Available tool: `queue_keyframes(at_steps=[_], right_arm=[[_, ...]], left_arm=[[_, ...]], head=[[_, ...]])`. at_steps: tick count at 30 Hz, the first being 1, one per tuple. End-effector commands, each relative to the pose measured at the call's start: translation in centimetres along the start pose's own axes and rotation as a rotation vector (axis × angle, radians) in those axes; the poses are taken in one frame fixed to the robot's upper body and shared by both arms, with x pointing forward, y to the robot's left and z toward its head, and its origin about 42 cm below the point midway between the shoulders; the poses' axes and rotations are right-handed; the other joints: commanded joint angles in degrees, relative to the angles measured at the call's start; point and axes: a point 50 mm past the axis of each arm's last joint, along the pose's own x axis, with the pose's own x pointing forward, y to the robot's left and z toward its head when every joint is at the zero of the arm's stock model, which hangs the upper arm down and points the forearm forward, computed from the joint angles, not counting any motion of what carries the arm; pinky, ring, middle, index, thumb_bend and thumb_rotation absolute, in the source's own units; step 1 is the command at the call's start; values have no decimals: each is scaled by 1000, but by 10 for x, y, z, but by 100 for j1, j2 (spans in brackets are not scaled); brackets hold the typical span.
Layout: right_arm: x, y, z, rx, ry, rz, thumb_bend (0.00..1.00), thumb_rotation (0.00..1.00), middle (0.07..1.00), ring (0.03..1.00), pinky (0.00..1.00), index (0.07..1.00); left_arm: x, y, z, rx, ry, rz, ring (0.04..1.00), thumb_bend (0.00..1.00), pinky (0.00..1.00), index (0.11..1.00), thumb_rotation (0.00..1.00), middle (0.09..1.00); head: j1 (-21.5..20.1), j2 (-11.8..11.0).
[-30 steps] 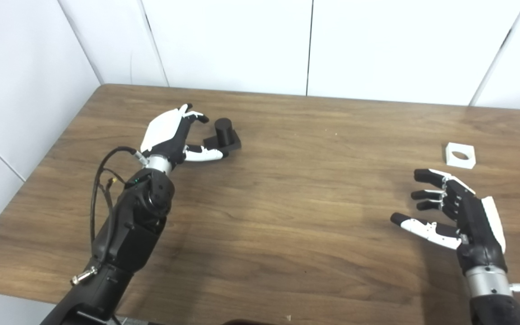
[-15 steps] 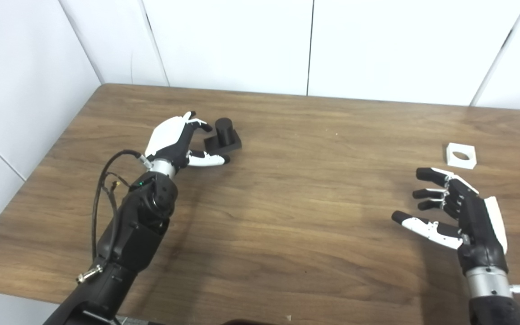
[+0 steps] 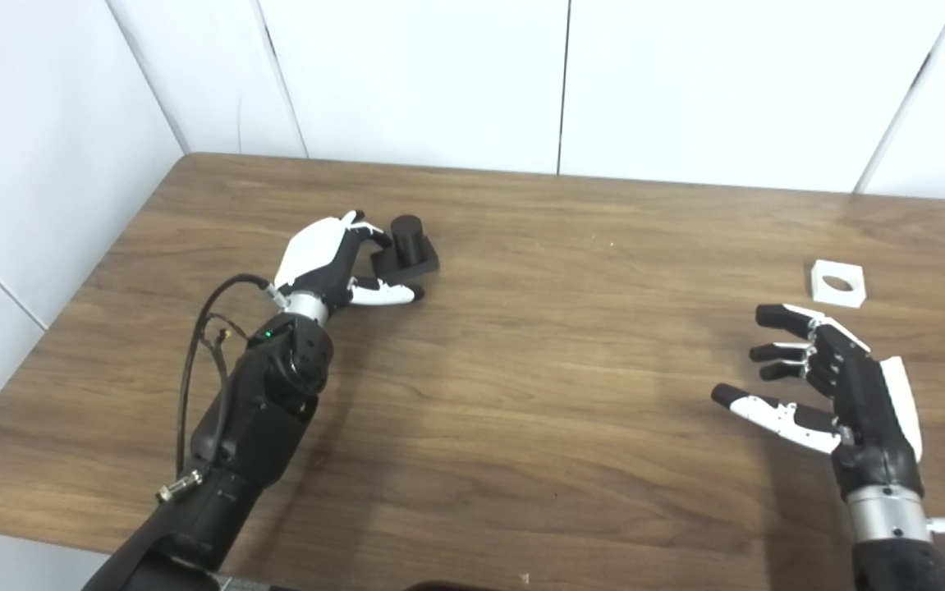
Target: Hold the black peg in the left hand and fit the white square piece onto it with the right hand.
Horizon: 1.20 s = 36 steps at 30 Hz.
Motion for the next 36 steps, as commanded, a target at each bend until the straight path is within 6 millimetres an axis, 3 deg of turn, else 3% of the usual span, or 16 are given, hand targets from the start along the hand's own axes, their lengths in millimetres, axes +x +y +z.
queue_keyframes(at_steps=[1,8,12,14,17,36], right_arm=[[4,-3,14,0,-93,-16,684,0,731,596,522,690],[1,-4,16,-3,-89,-26,681,0,724,594,515,683],[-1,-4,15,-8,-83,-32,683,0,718,585,534,679],[-2,-3,14,-8,-80,-31,680,0,717,590,555,682],[-2,-4,13,-21,-84,-27,674,0,720,594,552,685],[-5,-3,13,-20,-80,-46,643,0,732,587,530,679]], left_arm=[[13,22,16,0,-52,80,994,817,984,724,376,975],[19,18,15,1,-48,66,986,783,948,708,352,967],[20,16,15,-27,-40,71,981,740,963,635,290,946],[20,16,14,-41,-40,75,978,587,966,535,145,931],[19,15,13,-51,-44,78,974,525,966,494,86,918],[14,12,13,-50,-54,30,974,516,995,484,77,894]], head=[[3,7],[-17,49],[-13,50],[-17,57],[-14,74],[-8,141]])
